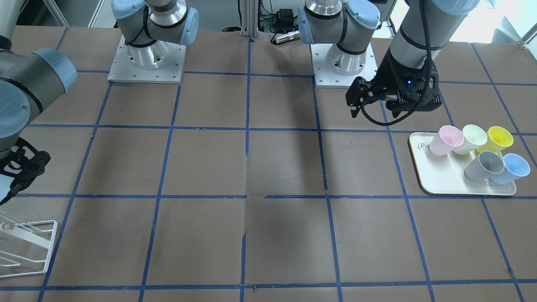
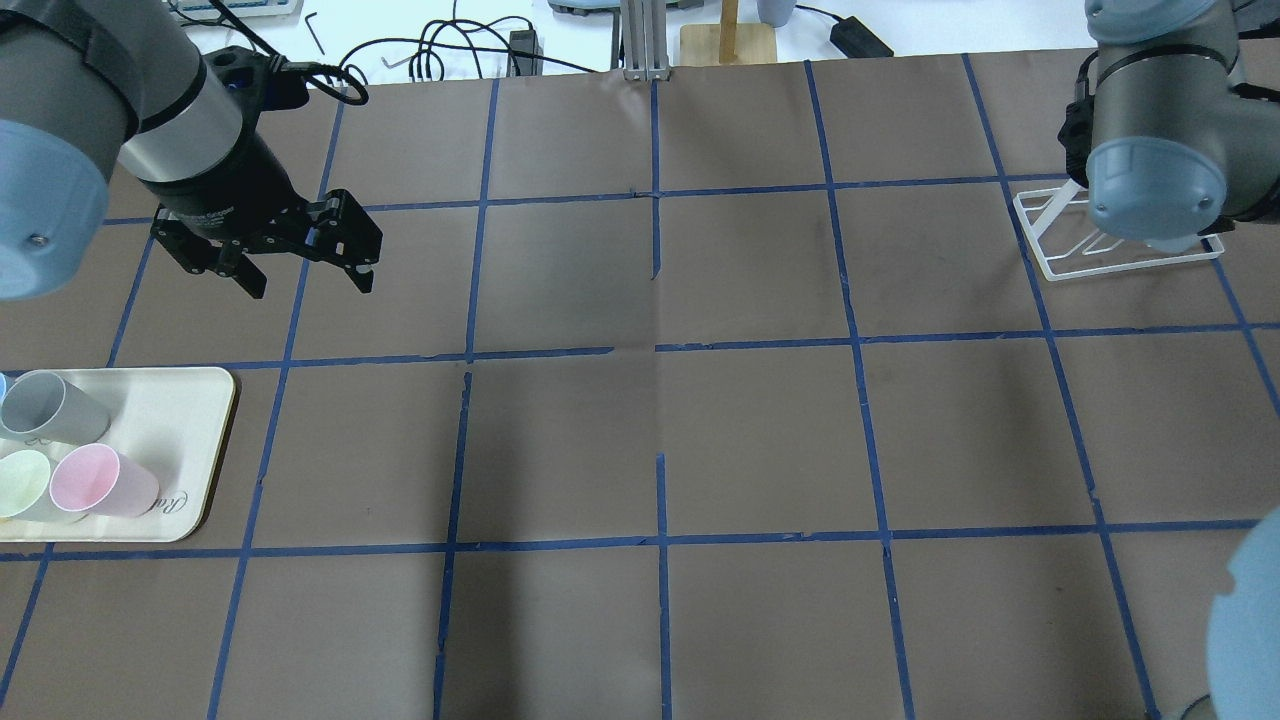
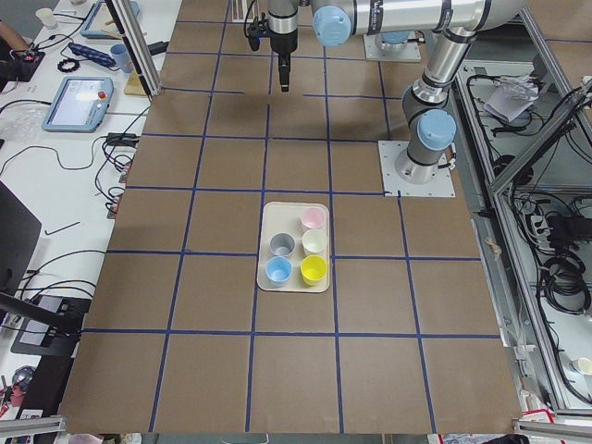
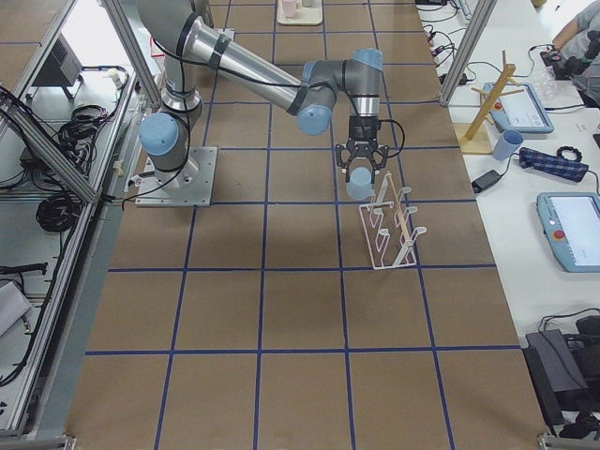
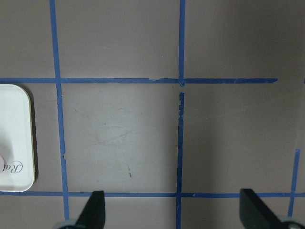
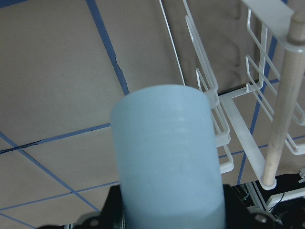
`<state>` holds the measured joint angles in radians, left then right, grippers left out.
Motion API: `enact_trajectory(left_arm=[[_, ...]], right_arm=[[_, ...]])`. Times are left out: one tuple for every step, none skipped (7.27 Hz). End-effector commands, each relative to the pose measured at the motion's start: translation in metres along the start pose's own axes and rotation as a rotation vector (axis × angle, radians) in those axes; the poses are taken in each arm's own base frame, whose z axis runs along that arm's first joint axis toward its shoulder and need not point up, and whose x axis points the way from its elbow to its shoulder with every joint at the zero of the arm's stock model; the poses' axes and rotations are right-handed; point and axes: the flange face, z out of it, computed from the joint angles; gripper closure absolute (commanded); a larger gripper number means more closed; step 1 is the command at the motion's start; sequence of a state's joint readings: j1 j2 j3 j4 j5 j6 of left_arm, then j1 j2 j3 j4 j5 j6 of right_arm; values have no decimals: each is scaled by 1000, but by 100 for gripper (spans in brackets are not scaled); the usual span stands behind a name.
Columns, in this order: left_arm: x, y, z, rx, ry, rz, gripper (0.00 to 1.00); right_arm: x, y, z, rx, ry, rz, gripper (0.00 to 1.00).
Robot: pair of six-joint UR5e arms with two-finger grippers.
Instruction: Transfer IKEA cup to right arm and place on rack
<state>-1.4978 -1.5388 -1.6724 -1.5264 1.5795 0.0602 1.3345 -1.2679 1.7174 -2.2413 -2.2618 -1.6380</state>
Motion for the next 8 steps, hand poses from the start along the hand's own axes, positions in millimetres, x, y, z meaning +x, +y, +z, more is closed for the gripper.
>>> enact_trajectory(left_arm=[[0,-1,3,-5,1,-4,0],[1,-1,3,-5,1,-2,0],[2,-1,2,-4,1,-1,0],[1,-1,3,-7,-2,-2,0],[1,-1,3,-6,-2,-2,0],[1,-2,4,-7,-3,-1,0],[1,-1,2,-3,-2,-2,0],[1,-1,3,-6,-3,-2,0]], right_arm=[[6,-5,5,1,18,14,86],[10,-9,10,1,28,18,86],[9,-7,7,0,33,26,86],[10,-8,8,2,33,26,86],[10,-8,8,2,34,26,86],[15,-8,9,2,37,23,86],[20,-11,12,2,34,14,85],[22,-9,10,1,39,16,85]])
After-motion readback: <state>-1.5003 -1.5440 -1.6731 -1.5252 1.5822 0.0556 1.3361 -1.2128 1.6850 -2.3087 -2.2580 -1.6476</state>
